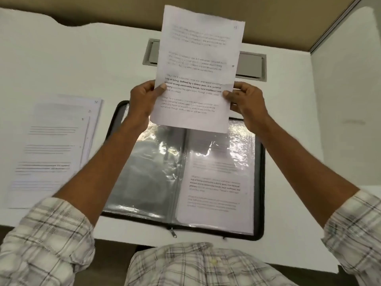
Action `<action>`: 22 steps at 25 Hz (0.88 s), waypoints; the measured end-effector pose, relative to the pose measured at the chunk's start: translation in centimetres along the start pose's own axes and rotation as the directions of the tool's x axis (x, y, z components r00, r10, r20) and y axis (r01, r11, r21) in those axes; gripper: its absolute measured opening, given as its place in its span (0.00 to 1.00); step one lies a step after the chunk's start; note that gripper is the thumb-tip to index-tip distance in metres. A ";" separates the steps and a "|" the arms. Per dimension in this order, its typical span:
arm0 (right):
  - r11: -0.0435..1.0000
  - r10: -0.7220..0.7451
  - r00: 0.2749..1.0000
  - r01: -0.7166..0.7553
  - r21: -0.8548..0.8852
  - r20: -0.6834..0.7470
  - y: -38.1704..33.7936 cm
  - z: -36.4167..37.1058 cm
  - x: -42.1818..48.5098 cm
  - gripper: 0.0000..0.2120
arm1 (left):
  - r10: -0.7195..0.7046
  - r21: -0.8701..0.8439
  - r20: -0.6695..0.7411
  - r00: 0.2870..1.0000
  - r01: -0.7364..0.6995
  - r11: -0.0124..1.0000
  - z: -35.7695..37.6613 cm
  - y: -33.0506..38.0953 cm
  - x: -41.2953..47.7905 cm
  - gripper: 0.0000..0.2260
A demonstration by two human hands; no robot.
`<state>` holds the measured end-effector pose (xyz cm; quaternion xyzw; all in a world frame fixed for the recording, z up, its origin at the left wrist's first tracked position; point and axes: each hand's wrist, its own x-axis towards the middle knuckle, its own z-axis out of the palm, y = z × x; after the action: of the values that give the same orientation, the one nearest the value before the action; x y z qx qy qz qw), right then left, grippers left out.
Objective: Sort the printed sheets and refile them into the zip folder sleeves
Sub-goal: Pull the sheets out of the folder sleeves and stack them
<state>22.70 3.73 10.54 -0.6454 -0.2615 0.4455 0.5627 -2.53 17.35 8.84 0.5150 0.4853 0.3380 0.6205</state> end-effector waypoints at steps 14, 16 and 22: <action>0.968 0.231 0.950 -0.202 -0.150 0.209 11.4 32.4 -11.9 0.12 | -0.098 0.231 -0.225 0.969 0.151 0.961 -35.1 -6.3 -10.8 0.13; 0.960 0.246 0.947 -0.208 -0.189 0.205 12.7 35.8 -12.8 0.12 | -0.134 0.260 -0.237 0.962 0.195 0.946 -38.7 -6.9 -11.3 0.15; 0.924 0.238 0.947 -0.151 -0.352 0.218 15.3 42.4 -14.2 0.19 | -0.201 0.323 -0.319 0.926 0.305 0.896 -45.0 -9.4 -12.5 0.20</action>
<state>-23.36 9.20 1.09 -0.6903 -0.3373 0.5290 0.3605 -49.84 17.63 2.95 0.5011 0.6853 0.2256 0.4780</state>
